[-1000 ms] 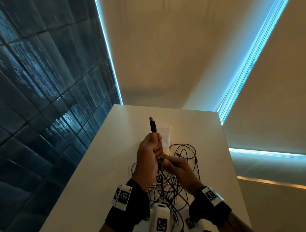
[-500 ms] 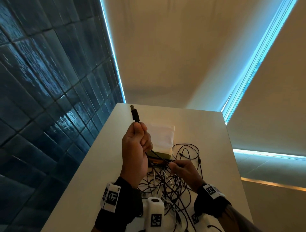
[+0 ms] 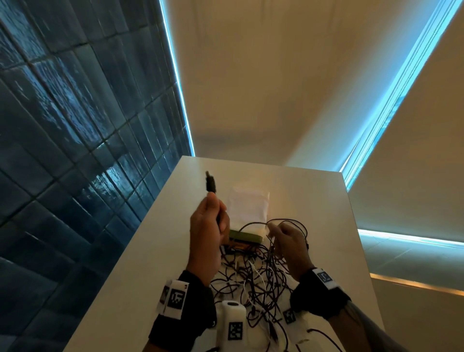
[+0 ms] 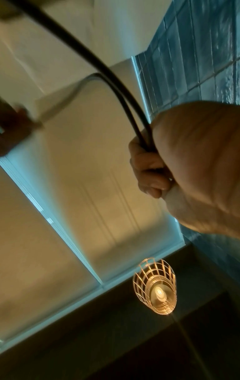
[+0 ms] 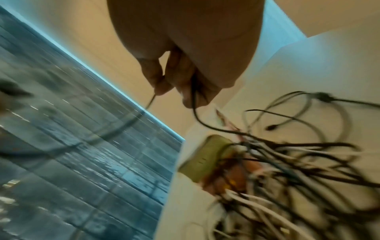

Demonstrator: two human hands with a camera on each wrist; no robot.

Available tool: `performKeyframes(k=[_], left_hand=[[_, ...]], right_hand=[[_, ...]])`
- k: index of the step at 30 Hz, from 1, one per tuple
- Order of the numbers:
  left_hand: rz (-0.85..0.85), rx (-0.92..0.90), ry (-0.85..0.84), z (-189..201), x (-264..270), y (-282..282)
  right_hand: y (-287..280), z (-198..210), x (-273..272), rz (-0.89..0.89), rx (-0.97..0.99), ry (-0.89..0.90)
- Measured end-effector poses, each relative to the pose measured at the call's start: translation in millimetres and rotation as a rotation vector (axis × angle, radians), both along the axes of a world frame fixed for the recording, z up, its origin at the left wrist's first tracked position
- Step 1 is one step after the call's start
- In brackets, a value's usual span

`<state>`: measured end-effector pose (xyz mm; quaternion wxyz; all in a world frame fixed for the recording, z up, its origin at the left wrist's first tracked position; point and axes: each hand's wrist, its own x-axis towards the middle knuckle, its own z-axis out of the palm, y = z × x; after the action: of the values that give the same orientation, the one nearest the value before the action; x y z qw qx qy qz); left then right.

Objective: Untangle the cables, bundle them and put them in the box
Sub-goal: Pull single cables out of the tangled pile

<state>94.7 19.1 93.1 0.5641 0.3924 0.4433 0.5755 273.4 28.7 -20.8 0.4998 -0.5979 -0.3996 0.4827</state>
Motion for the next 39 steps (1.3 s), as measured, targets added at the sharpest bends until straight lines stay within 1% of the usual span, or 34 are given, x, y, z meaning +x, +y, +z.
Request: performKeyframes(k=[2,4,5,7,10,13,14,16,18,20,24,28,32,36,37,39], left_hand=[[-0.032,-0.126,0.09,-14.1,8.2,-2.2],[-0.034,-0.214,0.113,-22.9,14.4,-4.0],[-0.025,-0.237,0.104,-25.7,16.2,-4.1],[0.004,-0.264,0.082,-26.4,18.3,-3.3],[0.011,-0.273,0.078,-22.5,20.1,-2.0],[-0.03,-0.273,-0.015,-13.7,22.1,-5.4],[-0.043,-0.282,-0.08,-10.3,23.0,-6.7],[-0.061,-0.296,-0.264,-3.1,25.0,-8.4],[-0.045,-0.283,-0.411,3.0,25.9,-7.7],[-0.024,-0.232,-0.439,7.9,25.9,-6.4],[0.02,-0.072,-0.379,20.0,16.0,-4.9],[0.059,0.041,-0.325,35.3,-1.0,-0.7],[0.107,0.069,-0.264,38.1,-9.6,-1.0],[0.137,0.096,-0.266,43.3,-19.2,-4.3],[0.135,0.102,-0.246,43.7,-19.7,-5.8],[0.13,0.088,-0.151,39.9,-16.3,-9.4]], right_hand=[[0.6,29.6,-10.1,0.006,0.057,0.086],[-7.5,57.3,-17.5,0.126,0.119,0.189],[-13.9,69.9,-21.0,0.2,0.142,0.206],[-27.7,82.5,-26.4,0.346,0.194,0.181],[-40.7,81.4,-34.0,0.457,0.275,0.049],[-44.1,71.0,-33.4,0.493,0.267,0.013],[-44.4,69.2,-31.8,0.5,0.258,0.018],[-44.9,66.5,-28.2,0.532,0.246,0.044],[-42.9,59.5,-23.1,0.537,0.209,0.07],[-39.2,47.3,-16.5,0.514,0.166,0.078],[-37.5,25.1,-6.8,0.487,0.121,0.025],[-37.7,-2.3,5.8,0.412,0.004,0.036],[-33.1,-21.8,6.9,0.377,-0.049,-0.012],[-30.6,-45.0,13.6,0.373,-0.095,-0.087],[-28.7,-49.1,15.0,0.356,-0.104,-0.114],[-21.0,-50.6,13.7,0.277,-0.107,-0.182]])
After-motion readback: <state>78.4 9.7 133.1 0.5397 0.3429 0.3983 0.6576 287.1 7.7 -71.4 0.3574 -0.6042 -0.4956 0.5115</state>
